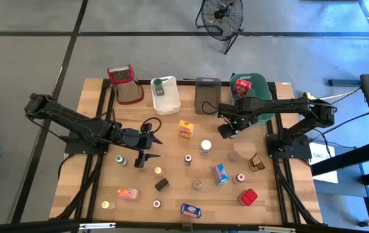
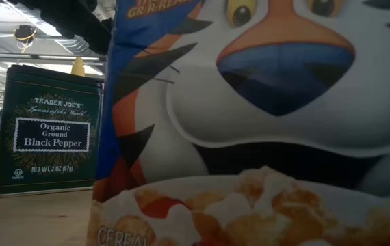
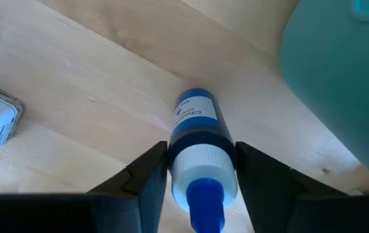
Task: Pick & Place Kitchen Items
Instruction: Put the blue food coloring bottle into the black transparent bin
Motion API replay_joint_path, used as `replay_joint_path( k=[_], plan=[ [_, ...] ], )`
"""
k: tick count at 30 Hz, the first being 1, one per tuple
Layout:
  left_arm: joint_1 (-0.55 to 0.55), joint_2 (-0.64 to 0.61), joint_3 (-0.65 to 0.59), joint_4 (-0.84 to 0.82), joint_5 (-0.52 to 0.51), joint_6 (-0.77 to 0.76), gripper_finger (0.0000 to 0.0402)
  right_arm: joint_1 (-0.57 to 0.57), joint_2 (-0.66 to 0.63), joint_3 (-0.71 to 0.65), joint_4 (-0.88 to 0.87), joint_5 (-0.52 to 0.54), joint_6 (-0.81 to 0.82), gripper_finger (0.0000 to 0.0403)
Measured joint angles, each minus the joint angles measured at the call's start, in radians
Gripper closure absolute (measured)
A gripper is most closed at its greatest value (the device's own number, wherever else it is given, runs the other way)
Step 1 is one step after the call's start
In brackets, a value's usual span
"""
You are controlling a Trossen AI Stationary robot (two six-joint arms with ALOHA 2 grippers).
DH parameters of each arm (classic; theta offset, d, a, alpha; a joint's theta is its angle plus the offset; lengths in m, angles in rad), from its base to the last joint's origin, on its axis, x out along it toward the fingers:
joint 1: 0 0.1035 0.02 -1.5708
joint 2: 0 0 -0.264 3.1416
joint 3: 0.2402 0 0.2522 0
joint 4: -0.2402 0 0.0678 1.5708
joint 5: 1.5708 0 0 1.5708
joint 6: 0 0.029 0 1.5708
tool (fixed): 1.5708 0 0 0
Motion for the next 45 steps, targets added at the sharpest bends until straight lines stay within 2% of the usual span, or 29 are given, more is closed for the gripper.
replay_joint_path(
  k=[12, 18, 25, 36, 45],
  plan=[
    [0.000, 0.000, 0.000, 0.000, 0.000, 0.000, 0.0148, 0.000, 0.000, 0.000, 0.000, -0.003, -0.052, 0.0245],
    [0.000, 0.000, 0.000, 0.000, 0.000, 0.000, 0.0148, 0.000, 0.000, 0.000, -0.004, -0.041, -0.072, 0.0246],
    [0.000, 0.000, 0.000, 0.000, 0.000, 0.000, 0.0148, 0.020, 0.000, 0.031, -0.062, -0.053, -0.097, 0.0246],
    [0.000, 0.000, 0.000, 0.001, 0.000, -0.061, 0.0148, 0.065, 0.000, 0.224, -0.146, -0.043, -0.179, 0.0247],
    [0.000, 0.000, 0.000, 0.001, 0.000, -0.162, 0.0148, 0.057, 0.000, 0.444, -0.244, 0.066, -0.321, 0.0247]
  ],
)
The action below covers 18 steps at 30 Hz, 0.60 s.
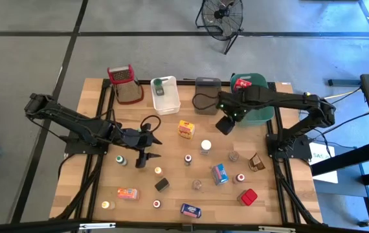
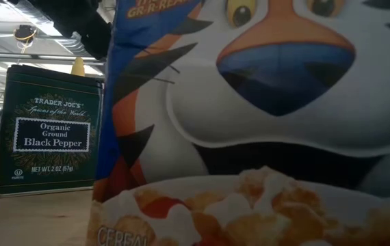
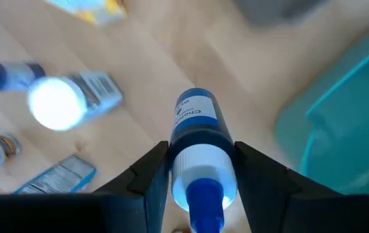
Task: Pick & Place Kitchen Items
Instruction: Put the blue food coloring bottle into the black transparent bin
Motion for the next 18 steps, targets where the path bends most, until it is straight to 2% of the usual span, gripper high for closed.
replay_joint_path(
  k=[6, 12, 18],
  plan=[
    [0.000, 0.000, 0.000, 0.039, -0.006, -0.007, 0.0148, -0.041, 0.000, 0.117, 0.031, 0.075, -0.116, 0.0247],
    [0.000, 0.000, 0.000, 0.105, -0.007, 0.027, 0.0148, -0.130, 0.007, 0.130, 0.099, 0.068, -0.240, 0.0247],
    [0.000, 0.000, 0.000, 0.121, -0.008, 0.031, 0.0148, -0.228, 0.089, 0.131, 0.121, 0.036, -0.355, 0.0247]
  ],
)
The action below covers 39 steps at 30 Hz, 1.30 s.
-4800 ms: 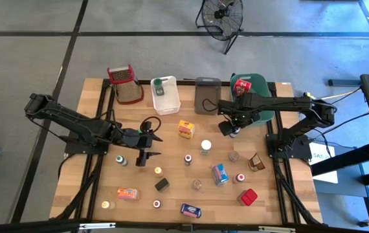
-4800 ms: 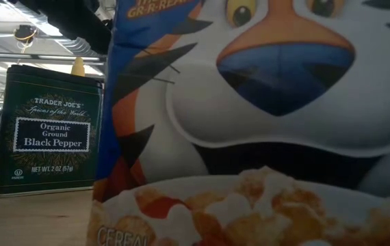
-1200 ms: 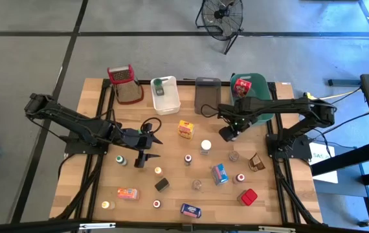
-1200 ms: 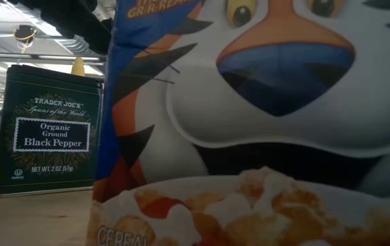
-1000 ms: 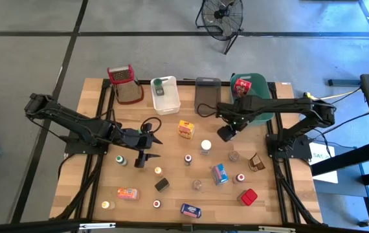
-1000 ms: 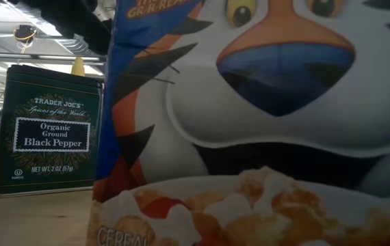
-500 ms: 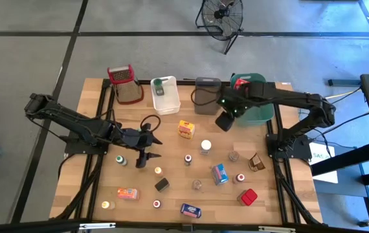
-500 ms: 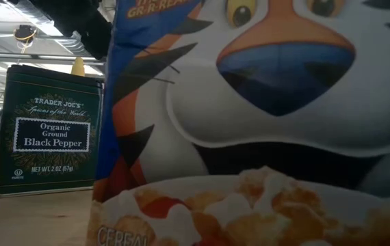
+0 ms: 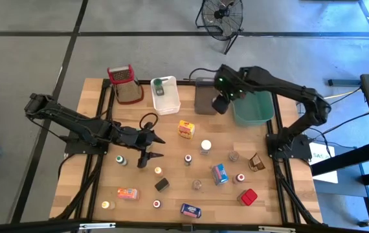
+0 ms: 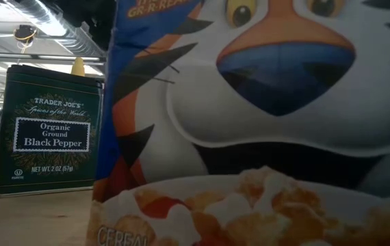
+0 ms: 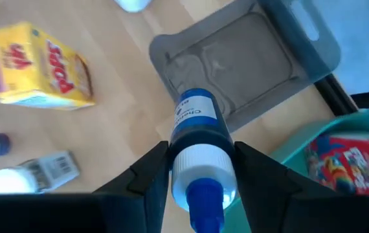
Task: Pick & Place Kitchen Items
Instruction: Put the blue food coloring bottle into the black transparent bin
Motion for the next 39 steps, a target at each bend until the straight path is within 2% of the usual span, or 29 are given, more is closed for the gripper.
replay_joint_path(
  k=[6, 14, 29, 39],
  plan=[
    [0.002, 0.000, 0.000, 0.000, -0.005, 0.018, 0.0148, -0.056, 0.112, 0.011, 0.030, -0.023, -0.099, 0.0247],
    [0.002, 0.000, 0.000, 0.023, -0.082, 0.055, 0.0148, -0.080, 0.223, 0.051, -0.005, -0.058, -0.151, 0.0247],
    [0.002, 0.000, 0.000, 0.012, -0.087, 0.054, 0.0148, -0.074, 0.255, 0.053, -0.053, -0.084, -0.121, 0.0247],
    [0.001, 0.000, 0.000, 0.009, -0.086, 0.054, 0.0148, -0.080, 0.325, 0.053, -0.050, -0.084, -0.134, 0.0247]
  ],
)
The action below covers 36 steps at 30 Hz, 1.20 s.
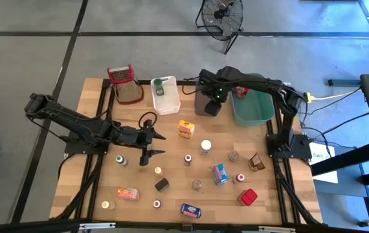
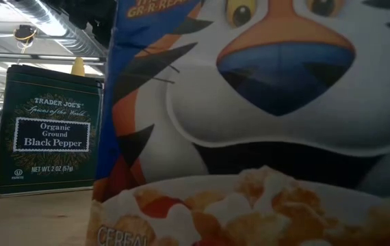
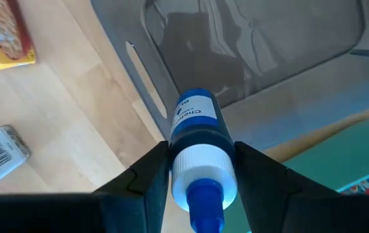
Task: Pick & Place Kitchen Items
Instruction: Put the blue food coloring bottle into the black transparent bin, then put the blue cereal box into the green bin
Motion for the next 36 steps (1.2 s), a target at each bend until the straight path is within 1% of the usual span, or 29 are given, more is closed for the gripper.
replay_joint_path(
  k=[8, 17, 22, 31, 36],
  plan=[
    [0.000, 0.000, 0.000, 0.000, 0.000, 0.000, 0.0148, -0.001, 0.057, 0.000, 0.007, 0.000, -0.021, 0.0247],
    [0.000, 0.000, 0.000, -0.001, 0.000, 0.000, 0.0148, -0.001, 0.067, 0.000, 0.018, 0.000, -0.023, 0.0245],
    [0.000, 0.000, 0.000, -0.002, 0.000, 0.000, 0.0148, -0.001, 0.067, 0.000, 0.017, 0.000, -0.016, 0.0225],
    [0.000, 0.000, 0.000, -0.002, 0.000, -0.004, 0.0148, -0.001, 0.067, 0.000, 0.017, 0.001, -0.016, 0.0173],
    [0.000, 0.000, 0.000, -0.003, 0.001, -0.004, 0.0148, -0.001, 0.067, 0.009, 0.013, 0.025, -0.012, 0.0152]
  ],
)
